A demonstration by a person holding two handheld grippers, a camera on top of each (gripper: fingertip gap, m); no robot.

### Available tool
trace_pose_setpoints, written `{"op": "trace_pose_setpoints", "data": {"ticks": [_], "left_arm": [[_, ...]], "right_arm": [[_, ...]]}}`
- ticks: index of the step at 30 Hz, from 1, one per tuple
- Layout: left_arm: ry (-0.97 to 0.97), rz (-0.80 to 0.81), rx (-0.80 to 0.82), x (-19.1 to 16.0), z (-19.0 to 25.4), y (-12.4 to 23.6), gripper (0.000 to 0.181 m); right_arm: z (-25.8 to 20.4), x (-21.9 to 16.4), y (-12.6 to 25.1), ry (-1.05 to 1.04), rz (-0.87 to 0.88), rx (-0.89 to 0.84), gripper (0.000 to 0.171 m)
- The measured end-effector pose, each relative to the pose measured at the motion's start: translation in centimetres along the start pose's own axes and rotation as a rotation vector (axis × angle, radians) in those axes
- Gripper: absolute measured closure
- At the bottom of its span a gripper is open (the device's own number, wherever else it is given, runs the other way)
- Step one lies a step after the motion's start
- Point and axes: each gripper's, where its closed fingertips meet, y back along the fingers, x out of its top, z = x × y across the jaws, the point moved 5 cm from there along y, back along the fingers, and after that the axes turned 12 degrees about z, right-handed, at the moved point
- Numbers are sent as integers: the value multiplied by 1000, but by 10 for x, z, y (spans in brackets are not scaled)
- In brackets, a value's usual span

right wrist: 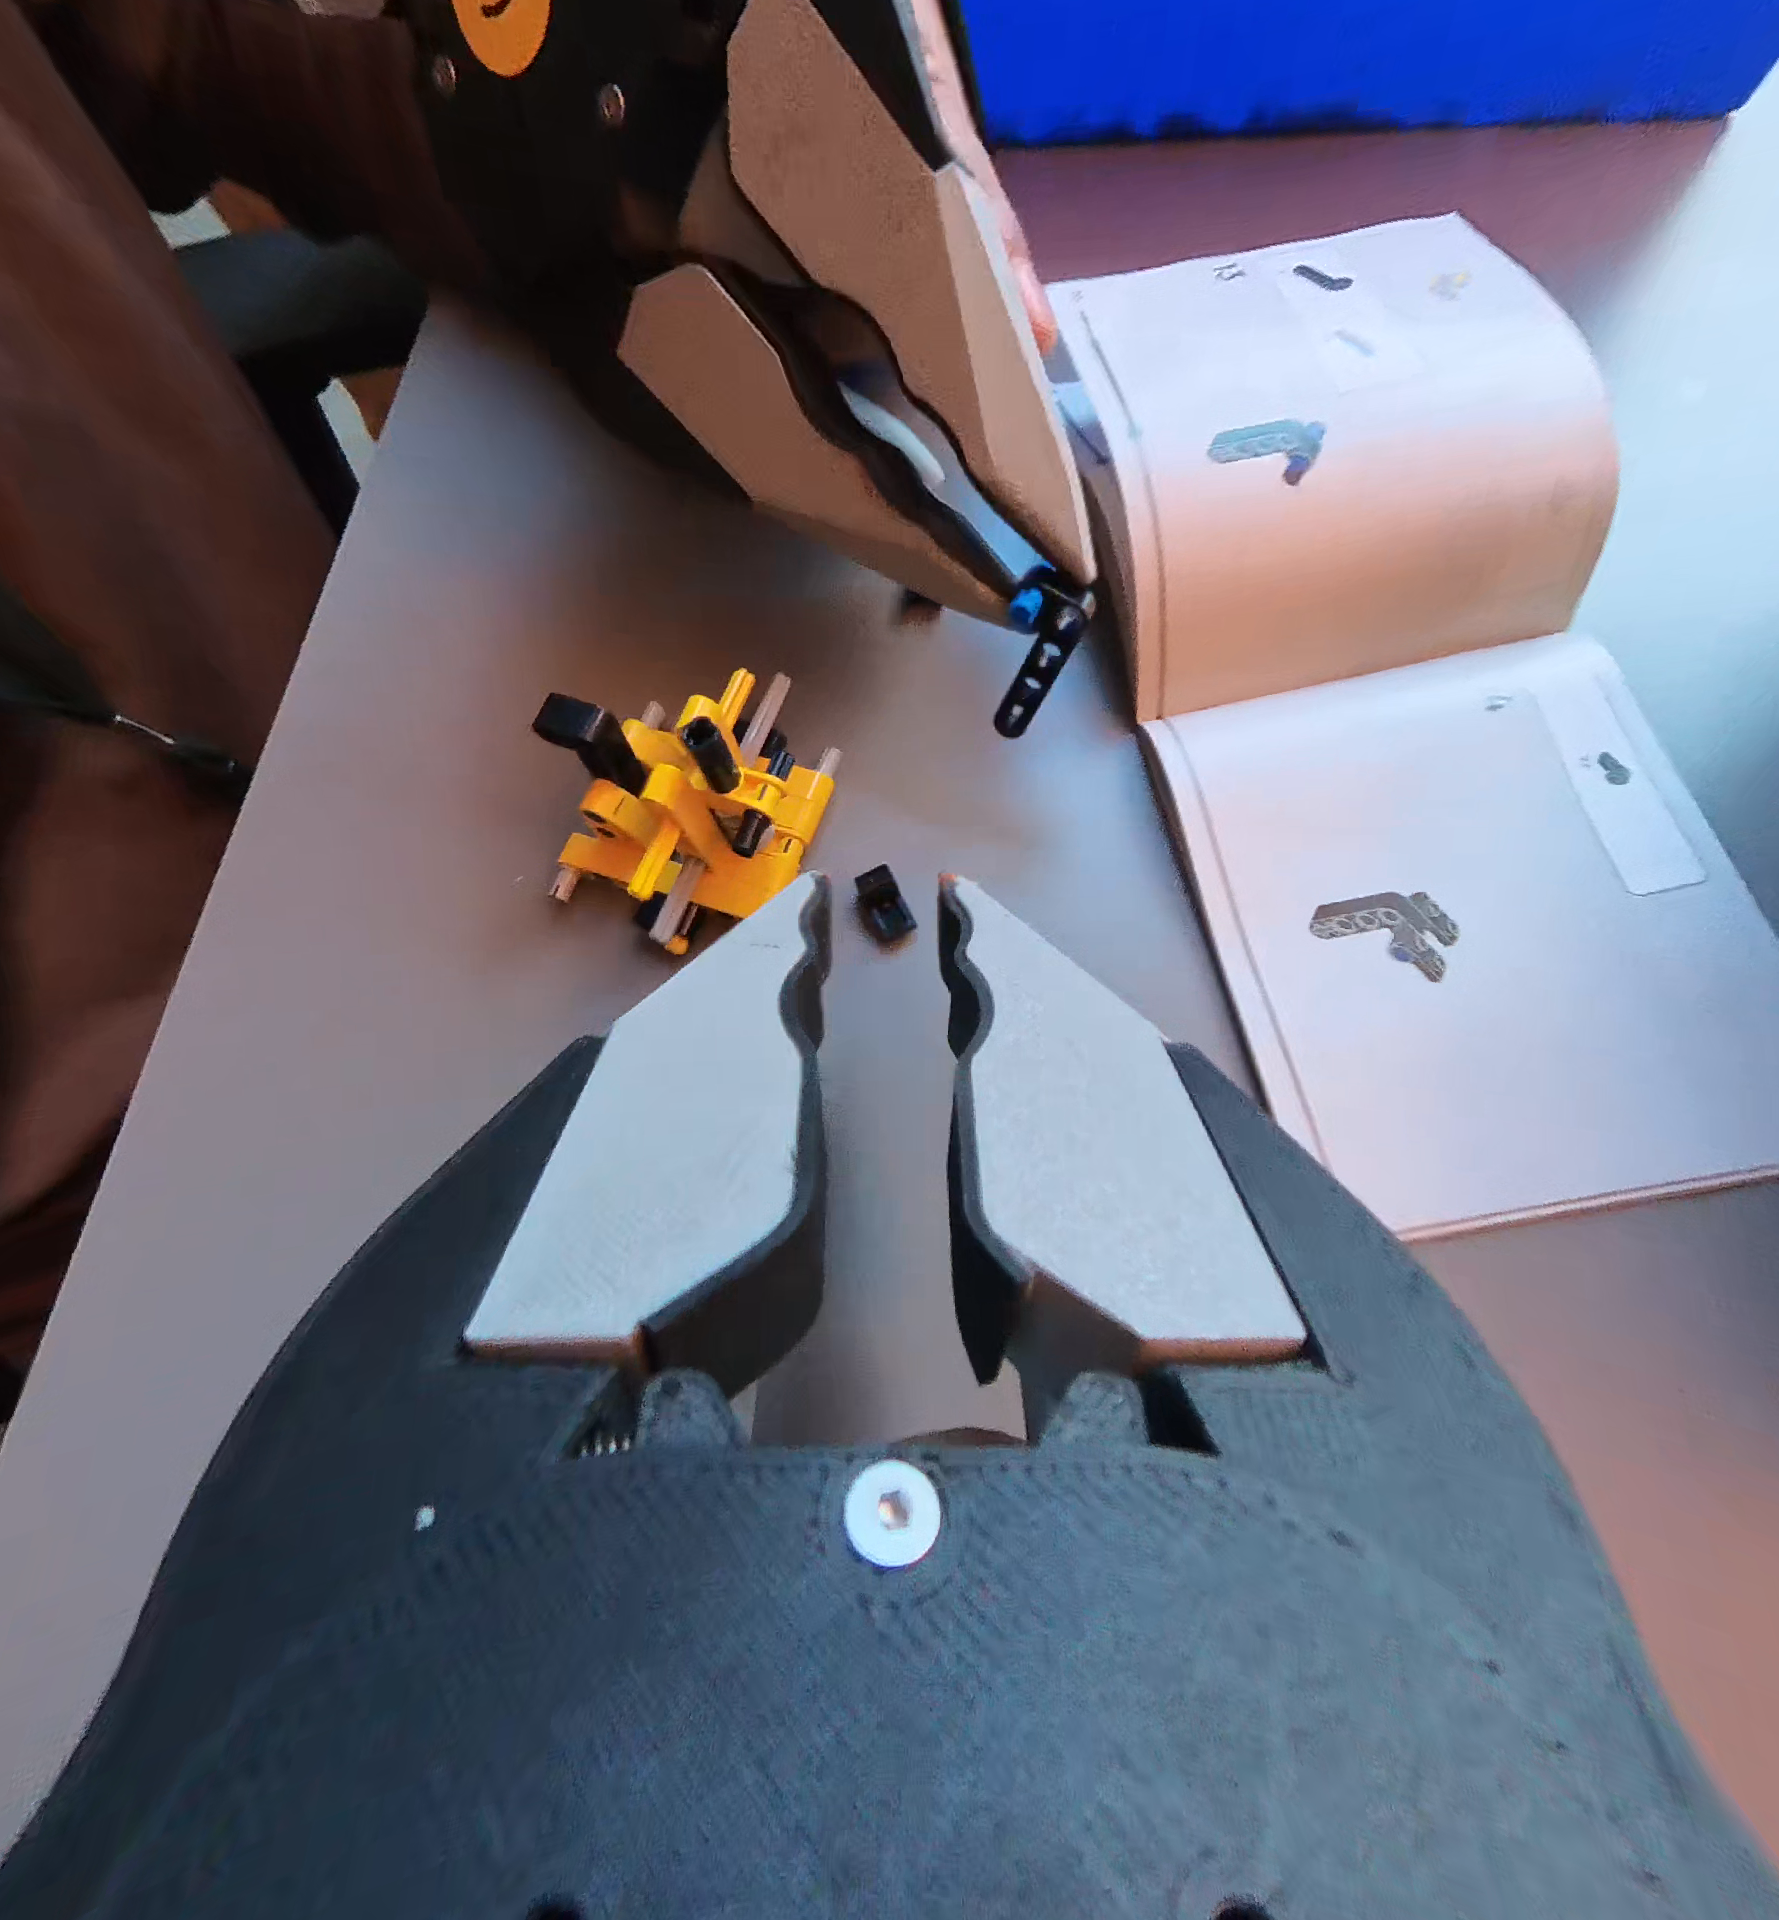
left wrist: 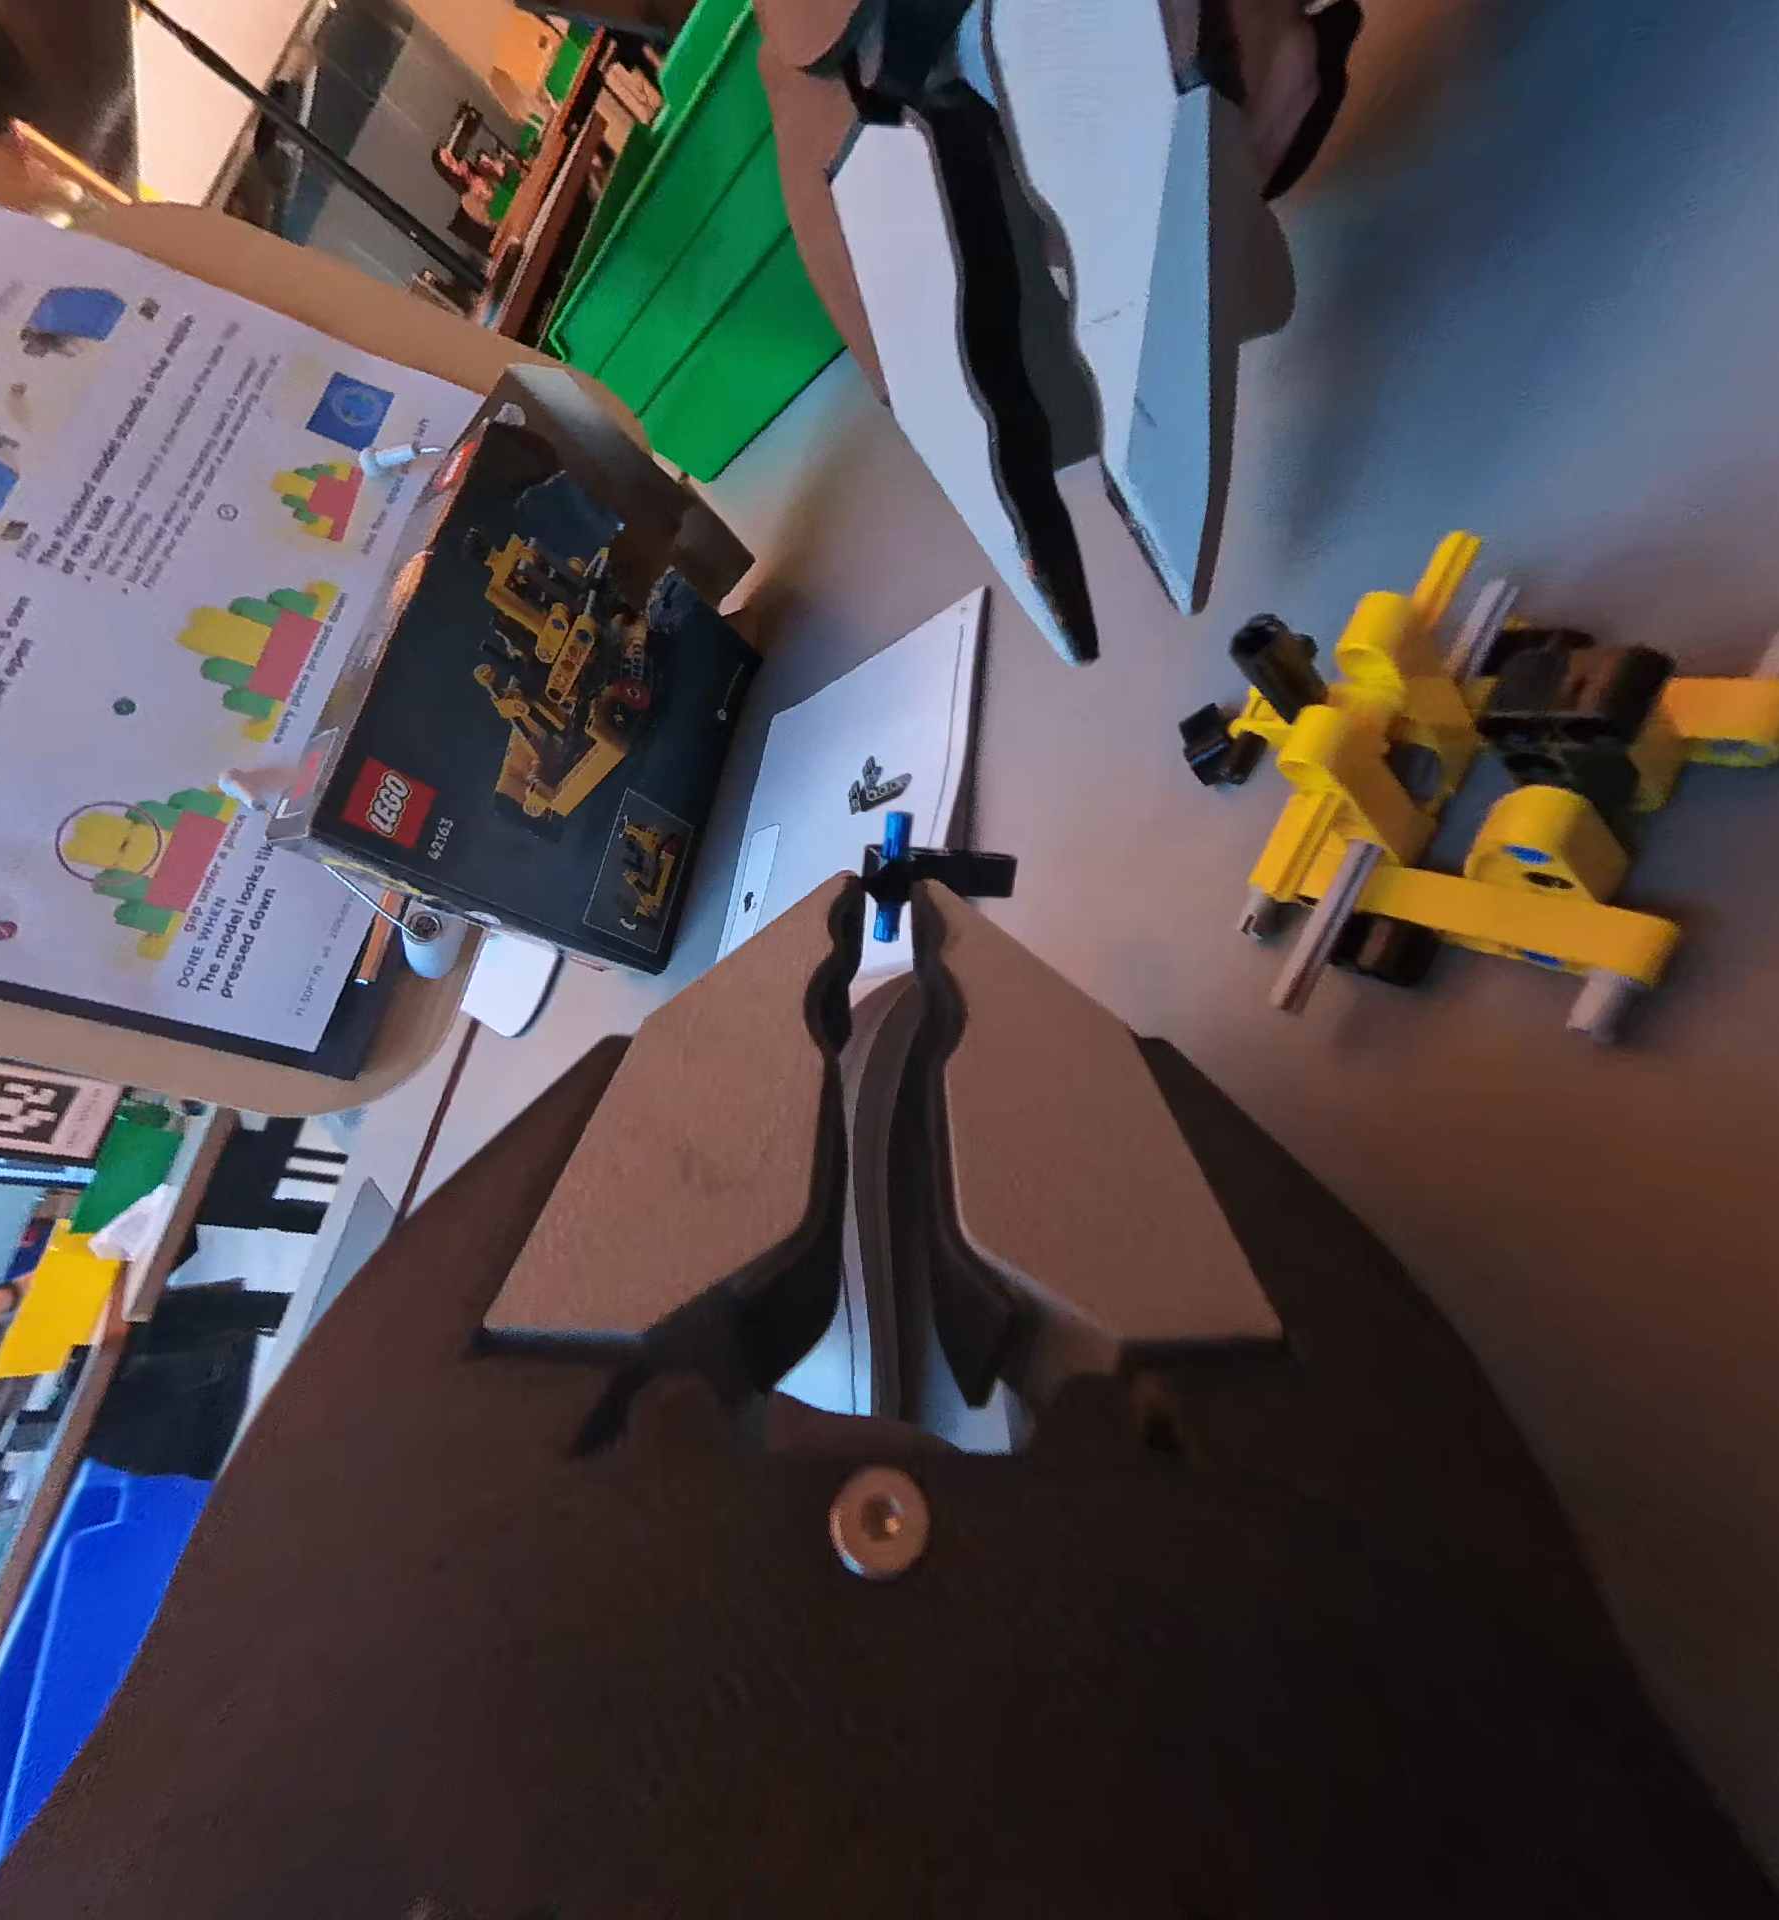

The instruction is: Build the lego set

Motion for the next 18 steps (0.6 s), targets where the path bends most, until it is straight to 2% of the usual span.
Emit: {"op": "trace_pose_setpoints", "data": {"ticks": [8,10,18], "left_arm": [[-61,-1,-32,-1,8,-2,176],[-79,-2,-39,-1,10,-2,176],[-87,-2,-51,-1,14,-3,176]], "right_arm": [[-3,-16,-18,60,-121,-6,156],[-5,-16,-21,78,-121,-3,166],[3,-7,-18,101,-56,-66,167]]}}
